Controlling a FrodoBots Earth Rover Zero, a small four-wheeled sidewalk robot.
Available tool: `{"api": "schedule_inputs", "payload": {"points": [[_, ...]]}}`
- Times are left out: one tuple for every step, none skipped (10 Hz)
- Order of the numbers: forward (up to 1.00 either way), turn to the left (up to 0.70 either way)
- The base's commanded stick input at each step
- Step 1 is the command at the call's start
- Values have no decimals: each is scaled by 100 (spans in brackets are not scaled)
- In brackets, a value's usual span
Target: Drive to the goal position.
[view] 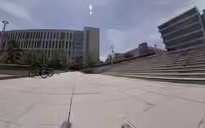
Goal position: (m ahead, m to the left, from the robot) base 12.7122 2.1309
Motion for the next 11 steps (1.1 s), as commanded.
{"api": "schedule_inputs", "payload": {"points": [[70,2],[70,2],[70,2],[70,2],[70,2],[70,2],[70,2],[70,2],[70,2],[70,3],[70,9]]}}
